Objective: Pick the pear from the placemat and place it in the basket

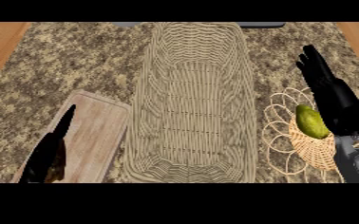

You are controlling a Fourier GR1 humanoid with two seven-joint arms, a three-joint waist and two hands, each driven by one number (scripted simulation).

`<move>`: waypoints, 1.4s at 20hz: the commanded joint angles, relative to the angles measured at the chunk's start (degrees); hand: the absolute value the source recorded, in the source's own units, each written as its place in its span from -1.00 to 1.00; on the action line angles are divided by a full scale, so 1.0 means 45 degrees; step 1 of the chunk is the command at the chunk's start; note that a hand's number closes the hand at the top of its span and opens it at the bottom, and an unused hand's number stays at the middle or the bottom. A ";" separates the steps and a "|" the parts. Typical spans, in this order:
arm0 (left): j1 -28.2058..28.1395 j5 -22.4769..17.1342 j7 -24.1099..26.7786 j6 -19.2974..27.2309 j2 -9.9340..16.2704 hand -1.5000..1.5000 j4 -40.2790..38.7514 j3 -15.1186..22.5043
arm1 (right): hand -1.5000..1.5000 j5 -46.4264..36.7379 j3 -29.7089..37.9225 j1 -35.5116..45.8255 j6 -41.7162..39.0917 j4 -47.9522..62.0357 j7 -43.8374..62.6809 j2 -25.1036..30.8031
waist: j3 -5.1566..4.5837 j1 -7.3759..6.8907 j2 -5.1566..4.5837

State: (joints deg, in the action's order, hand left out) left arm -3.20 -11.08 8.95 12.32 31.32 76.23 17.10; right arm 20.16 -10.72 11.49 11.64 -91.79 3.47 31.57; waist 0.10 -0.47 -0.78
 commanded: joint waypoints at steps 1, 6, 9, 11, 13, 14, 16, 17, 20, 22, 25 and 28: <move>0.1134 0.0269 -0.0125 -0.0131 -0.0078 0.00 -0.0332 -0.0225 | 1.00 0.1999 0.0857 0.1222 -0.1897 0.1213 0.0046 -0.0426 | -0.0011 0.0007 0.0103; 0.2555 0.0301 0.0635 0.0242 0.0579 0.00 0.1583 -0.1032 | 1.00 0.7415 0.1591 0.1031 -0.4268 0.0399 0.0015 -0.3168 | 0.0240 -0.0030 0.0120; 0.2350 0.0075 0.0482 -0.0004 0.0223 0.00 0.1662 -0.0699 | 1.00 1.0353 0.2467 0.1129 -0.2856 0.0464 0.0961 -0.5590 | 0.0193 0.0108 0.0180; 0.2914 -0.0011 -0.0142 -0.0183 0.0541 0.00 0.1978 -0.0918 | -1.00 1.1396 0.3528 0.2010 -0.2245 0.0272 0.2649 -0.4219 | 0.0014 0.0226 0.0225; 0.3241 0.0032 -0.0949 -0.0221 0.0694 0.00 0.2399 -0.1057 | -1.00 1.1605 0.4482 0.2628 -0.0700 -0.0091 0.4011 -0.2572 | -0.0018 0.0195 0.0227; 0.3175 -0.0008 -0.1390 0.0029 0.0526 0.00 0.2800 -0.1075 | -1.00 1.1799 0.5283 0.2634 -0.1497 0.0392 0.4508 -0.1338 | -0.0011 0.0152 0.0214; 0.3513 0.0491 -0.0410 0.0048 0.0045 0.00 0.1524 -0.0803 | -1.00 1.0499 0.5396 0.3407 -0.1333 0.1374 0.4620 0.0200 | -0.0034 0.0221 0.0128; 0.3160 0.0017 -0.0734 -0.0485 0.0568 0.00 0.2163 -0.0978 | -1.00 0.9368 0.5030 0.2962 -0.2167 0.1719 0.4483 0.1040 | -0.0026 0.0024 0.0136; 0.3651 0.0505 -0.0848 0.0138 0.0164 0.00 0.2147 -0.0753 | -1.00 0.8121 0.4694 0.3100 -0.4026 0.3130 0.5292 0.3241 | -0.0009 -0.0175 -0.0075; 0.3640 0.0266 -0.0852 -0.0206 0.0238 0.00 0.2034 -0.0825 | -1.00 0.7830 0.4576 0.3146 -0.5719 0.3493 0.5797 0.4457 | -0.0006 -0.0189 -0.0088; 0.3920 0.0243 -0.1003 -0.0244 0.0283 0.00 0.2281 -0.0865 | -1.00 0.7207 0.3958 0.2870 -0.8952 0.3784 0.5593 0.5395 | 0.0057 -0.0339 -0.0129; 0.4012 0.0377 -0.0943 -0.0281 0.0092 0.00 0.2333 -0.0605 | -1.00 0.7006 0.3683 0.3228 -1.1693 0.4284 0.5439 0.6208 | 0.0078 -0.0574 -0.0214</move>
State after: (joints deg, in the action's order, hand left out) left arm 13.80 -9.62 5.18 11.43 32.12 86.07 13.73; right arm 53.82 7.48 25.49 -26.91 -75.49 27.79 53.89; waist 0.28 -2.19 -1.37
